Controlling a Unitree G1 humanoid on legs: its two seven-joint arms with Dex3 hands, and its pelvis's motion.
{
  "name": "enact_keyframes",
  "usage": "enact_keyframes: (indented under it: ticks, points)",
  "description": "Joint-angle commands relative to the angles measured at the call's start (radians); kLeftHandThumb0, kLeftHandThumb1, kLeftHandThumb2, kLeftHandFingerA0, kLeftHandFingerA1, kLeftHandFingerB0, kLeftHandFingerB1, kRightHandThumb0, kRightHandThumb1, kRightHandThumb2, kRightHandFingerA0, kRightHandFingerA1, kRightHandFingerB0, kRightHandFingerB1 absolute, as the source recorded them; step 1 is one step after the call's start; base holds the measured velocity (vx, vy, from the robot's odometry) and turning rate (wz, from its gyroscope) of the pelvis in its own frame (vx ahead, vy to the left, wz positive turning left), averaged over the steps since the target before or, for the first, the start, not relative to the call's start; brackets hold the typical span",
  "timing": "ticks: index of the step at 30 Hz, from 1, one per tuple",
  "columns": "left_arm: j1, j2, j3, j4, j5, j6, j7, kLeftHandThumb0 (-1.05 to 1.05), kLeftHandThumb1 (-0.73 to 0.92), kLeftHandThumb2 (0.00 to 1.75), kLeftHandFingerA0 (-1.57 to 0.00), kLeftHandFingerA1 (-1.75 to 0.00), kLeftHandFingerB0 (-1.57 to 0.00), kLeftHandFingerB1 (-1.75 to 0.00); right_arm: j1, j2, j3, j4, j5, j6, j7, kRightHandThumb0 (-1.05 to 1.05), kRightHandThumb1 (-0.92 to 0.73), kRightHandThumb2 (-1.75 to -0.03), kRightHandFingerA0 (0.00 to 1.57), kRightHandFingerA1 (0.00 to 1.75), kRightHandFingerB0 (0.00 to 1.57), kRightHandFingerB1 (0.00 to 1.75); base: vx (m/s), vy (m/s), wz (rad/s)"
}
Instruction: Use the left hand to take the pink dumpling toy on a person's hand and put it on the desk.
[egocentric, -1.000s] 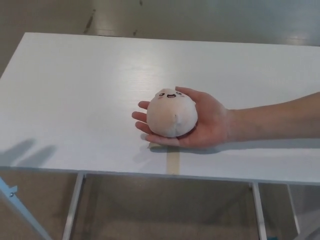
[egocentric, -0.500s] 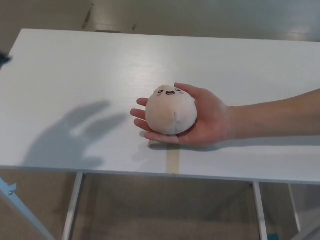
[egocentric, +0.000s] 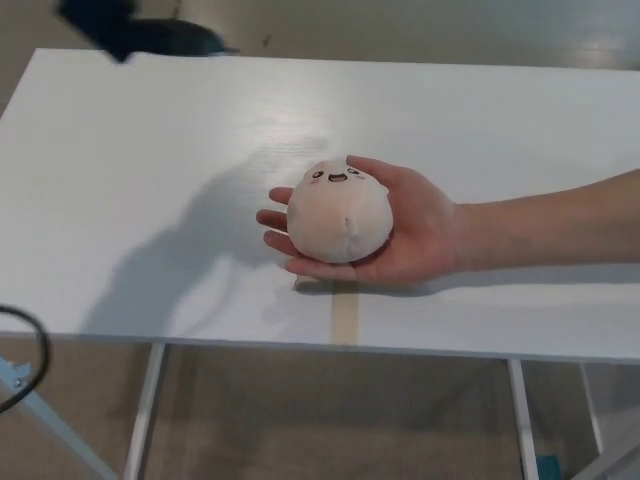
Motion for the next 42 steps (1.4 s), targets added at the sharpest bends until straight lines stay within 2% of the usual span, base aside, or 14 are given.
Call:
enact_keyframes:
  ticks: [1, 8, 9, 15, 17, 18, 21, 22, 24, 25, 37, 38, 40, 42]
  points:
    - [-0.158, -0.137, -0.241, 0.179, 0.330, 0.125, -0.029, -0.63, 0.45, 0.55, -0.19, -0.30, -0.21, -0.28, -0.001, -0.012, -0.012, 0.006, 0.008, 0.017, 0.036, -0.24, -0.65, -0.59, 0.66, 0.46, 0.50, 0.41, 0.00, 0.000, 0.00]
    - [-0.189, -0.214, -0.367, 0.284, 0.421, 0.162, -0.029, -0.65, 0.45, 0.55, -0.19, -0.30, -0.18, -0.28, -0.009, -0.009, -0.019, 0.003, 0.013, 0.015, 0.036, -0.23, -0.66, -0.60, 0.64, 0.46, 0.51, 0.41, 0.00, 0.000, 0.00]
    - [-0.183, -0.231, -0.396, 0.300, 0.444, 0.169, -0.024, -0.33, 0.17, 0.81, 0.00, -0.48, 0.00, -0.47, -0.009, -0.008, -0.019, 0.002, 0.013, 0.013, 0.039, -0.23, -0.66, -0.60, 0.64, 0.45, 0.50, 0.41, 0.00, 0.000, 0.00]
    - [-0.132, -0.270, -0.469, 0.318, 0.494, 0.203, -0.015, -0.33, 0.17, 0.81, 0.00, -0.48, 0.00, -0.47, 0.000, -0.006, -0.017, 0.002, 0.008, 0.014, 0.038, -0.23, -0.67, -0.60, 0.63, 0.45, 0.50, 0.41, 0.00, 0.000, 0.00]
    - [-0.115, -0.279, -0.487, 0.318, 0.507, 0.212, -0.016, -0.65, 0.45, 0.55, -0.19, -0.31, -0.15, -0.28, 0.002, -0.006, -0.017, 0.002, 0.007, 0.013, 0.033, -0.23, -0.67, -0.60, 0.63, 0.45, 0.50, 0.41, 0.00, 0.000, 0.00]
    - [-0.105, -0.282, -0.498, 0.312, 0.514, 0.222, -0.021, -0.33, 0.17, 0.81, -0.01, -0.49, 0.00, -0.47, 0.002, -0.006, -0.016, 0.002, 0.006, 0.014, 0.034, -0.24, -0.67, -0.60, 0.64, 0.45, 0.50, 0.41, 0.00, 0.000, 0.00]
    - [-0.085, -0.294, -0.516, 0.306, 0.529, 0.246, -0.038, -0.33, 0.17, 0.81, -0.01, -0.49, 0.00, -0.47, 0.002, -0.007, -0.013, 0.004, 0.001, 0.016, 0.032, -0.24, -0.67, -0.60, 0.64, 0.45, 0.50, 0.41, 0.00, 0.000, 0.00]
    - [-0.077, -0.298, -0.521, 0.306, 0.527, 0.255, -0.049, -0.65, 0.45, 0.55, -0.20, -0.32, -0.18, -0.28, 0.001, -0.005, -0.013, 0.005, 0.001, 0.018, 0.031, -0.24, -0.67, -0.60, 0.65, 0.46, 0.50, 0.41, 0.00, 0.000, 0.00]
    - [-0.062, -0.307, -0.514, 0.294, 0.517, 0.282, -0.064, -0.64, 0.45, 0.55, -0.18, -0.31, -0.17, -0.27, -0.001, -0.006, -0.016, 0.005, 0.004, 0.020, 0.033, -0.25, -0.67, -0.60, 0.65, 0.46, 0.51, 0.41, 0.00, 0.000, 0.00]
    - [-0.053, -0.314, -0.506, 0.289, 0.513, 0.294, -0.070, -0.33, 0.17, 0.81, -0.01, -0.49, 0.00, -0.46, -0.002, -0.006, -0.017, 0.005, 0.005, 0.020, 0.034, -0.25, -0.67, -0.60, 0.65, 0.46, 0.52, 0.42, 0.00, 0.000, 0.00]
    - [0.050, -0.367, -0.497, 0.292, 0.587, 0.291, -0.054, -0.32, 0.17, 0.80, -0.01, -0.49, 0.00, -0.47, -0.009, -0.002, -0.014, 0.001, 0.002, 0.020, 0.039, -0.25, -0.67, -0.60, 0.63, 0.45, 0.50, 0.41, 0.00, 0.000, 0.00]
    - [0.060, -0.370, -0.498, 0.294, 0.595, 0.288, -0.057, -0.62, 0.44, 0.54, -0.18, -0.30, -0.18, -0.27, -0.010, -0.001, -0.012, 0.001, 0.000, 0.021, 0.039, -0.25, -0.67, -0.60, 0.63, 0.45, 0.50, 0.41, 0.00, 0.000, 0.00]
    - [0.076, -0.370, -0.498, 0.295, 0.606, 0.272, -0.055, -0.59, 0.45, 0.54, -0.20, -0.31, -0.18, -0.28, -0.009, -0.001, -0.013, 0.001, 0.000, 0.019, 0.039, -0.25, -0.67, -0.60, 0.63, 0.45, 0.50, 0.41, 0.00, 0.000, 0.00]
    - [0.115, -0.383, -0.467, 0.311, 0.584, 0.229, -0.017, -0.29, 0.65, 0.59, -0.75, -0.66, -0.51, -0.36, -0.011, 0.000, -0.012, 0.000, 0.001, 0.019, 0.040, -0.25, -0.67, -0.60, 0.62, 0.45, 0.49, 0.41, 0.00, 0.000, 0.00]
